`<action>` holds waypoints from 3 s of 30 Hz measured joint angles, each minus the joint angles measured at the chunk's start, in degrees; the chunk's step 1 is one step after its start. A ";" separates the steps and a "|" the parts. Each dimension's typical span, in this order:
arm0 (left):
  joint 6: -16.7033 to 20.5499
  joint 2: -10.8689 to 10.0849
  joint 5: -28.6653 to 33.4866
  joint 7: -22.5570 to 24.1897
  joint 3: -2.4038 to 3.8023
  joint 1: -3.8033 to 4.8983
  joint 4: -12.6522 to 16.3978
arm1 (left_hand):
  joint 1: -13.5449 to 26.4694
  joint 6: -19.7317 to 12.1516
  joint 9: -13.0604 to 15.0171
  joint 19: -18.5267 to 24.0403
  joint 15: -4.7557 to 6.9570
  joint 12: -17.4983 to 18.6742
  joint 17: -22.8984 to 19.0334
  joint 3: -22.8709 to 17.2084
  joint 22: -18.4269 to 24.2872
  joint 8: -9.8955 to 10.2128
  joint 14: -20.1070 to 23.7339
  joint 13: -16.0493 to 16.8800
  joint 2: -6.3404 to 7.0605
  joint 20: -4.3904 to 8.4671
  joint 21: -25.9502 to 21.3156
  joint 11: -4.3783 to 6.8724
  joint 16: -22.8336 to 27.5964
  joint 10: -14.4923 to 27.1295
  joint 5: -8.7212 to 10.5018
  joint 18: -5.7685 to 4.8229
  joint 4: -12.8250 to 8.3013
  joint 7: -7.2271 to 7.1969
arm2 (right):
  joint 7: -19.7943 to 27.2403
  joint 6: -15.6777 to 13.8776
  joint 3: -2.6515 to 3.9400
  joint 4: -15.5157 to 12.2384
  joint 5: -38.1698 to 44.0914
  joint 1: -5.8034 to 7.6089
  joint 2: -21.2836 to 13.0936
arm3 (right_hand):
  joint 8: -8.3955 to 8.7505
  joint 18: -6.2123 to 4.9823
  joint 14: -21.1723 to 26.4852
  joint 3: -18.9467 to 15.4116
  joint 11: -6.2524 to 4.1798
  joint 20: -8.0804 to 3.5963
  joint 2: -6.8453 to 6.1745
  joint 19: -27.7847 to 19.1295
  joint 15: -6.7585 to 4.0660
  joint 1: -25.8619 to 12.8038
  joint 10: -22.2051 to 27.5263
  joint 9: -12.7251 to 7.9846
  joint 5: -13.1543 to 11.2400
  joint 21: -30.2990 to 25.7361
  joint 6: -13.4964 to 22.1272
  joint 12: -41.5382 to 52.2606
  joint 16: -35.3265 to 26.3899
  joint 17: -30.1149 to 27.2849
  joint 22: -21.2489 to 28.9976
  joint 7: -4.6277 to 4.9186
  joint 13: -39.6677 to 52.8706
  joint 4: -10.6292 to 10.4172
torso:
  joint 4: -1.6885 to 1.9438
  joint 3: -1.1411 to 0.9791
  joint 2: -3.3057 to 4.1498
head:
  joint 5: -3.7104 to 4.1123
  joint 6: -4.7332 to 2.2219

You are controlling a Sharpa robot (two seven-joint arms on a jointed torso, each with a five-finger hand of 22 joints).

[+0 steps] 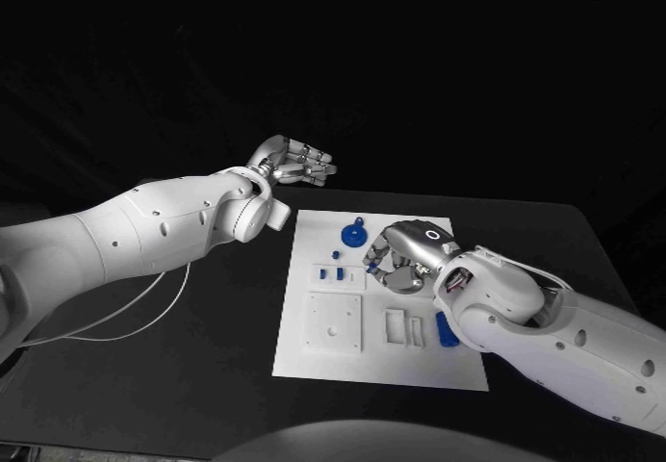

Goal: Assemble the parts on the task board

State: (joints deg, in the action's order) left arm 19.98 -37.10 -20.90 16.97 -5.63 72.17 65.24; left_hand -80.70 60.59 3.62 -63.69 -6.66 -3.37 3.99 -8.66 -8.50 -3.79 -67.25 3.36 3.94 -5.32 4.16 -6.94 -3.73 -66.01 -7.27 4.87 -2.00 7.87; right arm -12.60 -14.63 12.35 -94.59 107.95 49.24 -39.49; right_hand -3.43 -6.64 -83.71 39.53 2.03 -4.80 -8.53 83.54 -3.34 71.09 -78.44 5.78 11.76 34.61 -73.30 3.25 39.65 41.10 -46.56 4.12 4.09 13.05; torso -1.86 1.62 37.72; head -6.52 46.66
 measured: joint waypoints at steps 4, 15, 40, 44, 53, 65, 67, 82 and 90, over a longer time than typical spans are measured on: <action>-0.01 0.59 0.15 0.00 -0.03 -0.14 -0.20 | 0.03 0.00 0.00 0.00 0.00 0.00 0.00 0.00 0.14 0.00 0.00 0.00 -0.03 0.00 0.00 0.00 0.00 0.00 0.00 0.00 0.00 0.00 | -0.10 0.11 -1.66 0.64 1.14 -0.62 1.37 | 0.00 0.00 0.00 0.00 0.00 0.00 0.00 0.00 0.00 0.00 0.00 -0.01 0.00 -0.23 0.01 -0.06 -0.02 0.00 -0.15 -0.01 0.00 0.00 | 0.07 0.01 -0.11 | -0.79 0.27; -0.08 1.39 0.49 0.03 -0.06 -0.31 -0.45 | 0.03 0.00 0.00 0.00 0.20 0.00 0.00 0.00 0.29 0.00 0.20 0.00 -0.03 0.00 0.00 -0.14 0.00 0.14 0.00 0.00 0.00 0.00 | -0.16 0.62 -3.97 2.15 2.87 -1.57 3.59 | 0.00 -0.01 0.11 -0.01 -0.01 -0.10 -0.16 0.31 -0.11 -0.15 0.00 -0.03 -0.01 -0.52 0.02 -0.13 0.18 -0.06 -0.44 -0.01 -0.01 0.01 | 0.05 0.03 -0.08 | -2.21 1.16; -1.30 1.63 1.43 0.08 -0.05 -0.38 -1.20 | 0.35 0.00 0.00 0.21 0.00 0.00 0.01 1.31 1.50 0.00 0.41 0.00 -0.35 -0.21 0.00 -0.21 0.00 0.21 0.90 0.00 0.43 0.00 | -0.12 2.95 -5.25 3.24 4.04 -2.30 5.02 | 0.03 -0.01 0.11 -0.09 -0.12 0.01 0.10 0.40 -0.11 0.12 0.11 -0.01 -0.46 -1.12 0.04 0.07 0.17 -0.18 -1.25 -0.01 -0.10 0.08 | -0.01 0.04 -0.11 | -3.83 2.51; -1.44 1.64 1.53 0.08 -0.05 -0.38 -1.26 | 0.34 0.00 0.00 0.21 0.00 0.00 0.01 1.31 1.49 0.00 0.41 0.00 -0.33 -0.21 0.00 -0.21 0.00 0.21 0.90 0.00 0.43 0.00 | -0.12 3.34 -5.34 3.32 4.08 -2.30 5.12 | -0.06 -0.01 0.11 -0.31 -0.13 0.01 0.12 0.41 -0.11 0.12 0.11 -0.01 -0.46 -1.53 0.05 0.06 0.16 -0.28 -1.64 0.00 -0.06 0.30 | -0.02 0.05 -0.11 | -3.85 2.64; -1.77 1.70 1.65 0.08 -0.05 -0.39 -1.30 | 0.34 0.00 0.00 0.21 0.00 0.00 0.01 1.31 1.49 0.00 0.41 0.00 -0.33 -0.21 0.00 -0.21 0.00 0.21 0.90 0.00 0.43 0.00 | -0.11 3.73 -5.57 4.21 4.32 -2.31 5.67 | -0.06 -0.02 0.11 -0.32 -0.17 0.02 0.35 0.41 -0.11 -0.11 0.24 -0.02 -0.50 -1.63 0.12 0.03 0.16 -0.28 -1.75 0.06 -0.01 0.31 | -0.01 0.08 -0.10 | -3.87 2.74; -2.16 1.74 1.71 0.04 -0.05 -0.39 -1.34 | 0.11 0.00 0.00 0.21 0.00 0.00 0.01 1.52 1.92 0.00 0.41 0.00 -0.56 -0.21 0.00 -0.01 0.00 0.40 0.90 0.00 0.63 0.00 | -0.12 3.95 -5.94 4.98 4.87 -2.22 6.34 | -0.05 -0.07 0.10 -0.32 -0.17 0.11 0.34 0.50 -0.10 -0.12 0.24 0.02 -0.51 -2.02 0.12 -0.03 0.15 -0.36 -2.38 0.06 -0.01 0.31 | 0.01 0.10 -0.09 | -4.03 2.96; -2.21 1.75 1.72 0.03 -0.05 -0.39 -1.34 | 0.11 0.00 0.00 0.21 0.00 0.00 0.01 1.52 1.92 0.00 0.41 0.00 -0.56 -0.21 0.00 -0.01 0.00 0.40 0.90 0.00 0.64 0.00 | -0.15 4.03 -6.21 5.10 4.97 -2.21 6.44 | -0.04 -0.08 0.10 -0.33 -0.17 0.11 0.33 0.50 -0.10 -0.12 0.24 0.02 -0.66 -2.12 0.12 -0.04 0.15 -0.40 -2.53 0.06 -0.01 0.32 | 0.01 0.10 -0.09 | -4.04 2.99; -2.51 1.80 1.75 -0.04 -0.05 -0.40 -1.43 | 0.11 0.00 0.00 0.05 -0.15 0.00 0.01 1.52 2.26 0.00 0.56 0.00 -0.56 -0.36 0.00 -0.01 0.00 0.40 1.11 0.00 0.64 0.00 | -0.30 3.81 -7.11 5.63 5.14 -2.04 6.73 | -0.07 -0.87 0.24 -4.45 0.96 0.86 -0.87 0.41 1.05 -2.16 6.35 -1.92 -4.17 -4.00 6.88 0.12 0.16 -0.51 -2.80 1.79 -0.50 -1.94 | 0.00 0.10 -0.12 | -4.08 3.13; -2.66 1.78 1.76 -0.10 -0.05 -0.41 -1.44 | 0.11 0.00 0.00 0.00 -0.15 0.00 0.01 1.77 2.43 0.00 0.56 0.00 -0.56 -0.42 0.00 -0.01 0.00 0.40 1.11 0.00 0.65 0.00 | -0.45 2.27 -7.31 5.55 4.14 -2.19 6.25 | -0.07 -2.08 2.25 -12.46 3.20 1.99 -4.21 0.09 2.27 0.83 14.51 -2.04 -7.55 -7.63 12.26 -0.02 0.16 -2.02 -1.21 1.51 -0.55 -3.64 | -0.03 0.05 -0.13 | -3.97 3.00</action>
State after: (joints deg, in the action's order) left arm 17.31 -35.32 -19.14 16.87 -5.68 71.76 63.80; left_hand -80.59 60.59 3.62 -63.70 -6.81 -3.37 4.00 -6.88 -6.08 -3.79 -66.69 3.36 3.39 -5.74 4.16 -6.95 -3.73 -65.61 -6.16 4.87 -1.35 7.87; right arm -13.04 -12.36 5.04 -89.03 112.09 47.05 -33.23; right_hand -3.50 -8.73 -81.46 27.08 5.23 -2.81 -12.75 83.63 -1.07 71.91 -63.93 3.74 4.21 26.98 -61.03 3.23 39.81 39.08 -47.77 5.62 3.54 9.41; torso -1.89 1.67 37.59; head -10.49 49.67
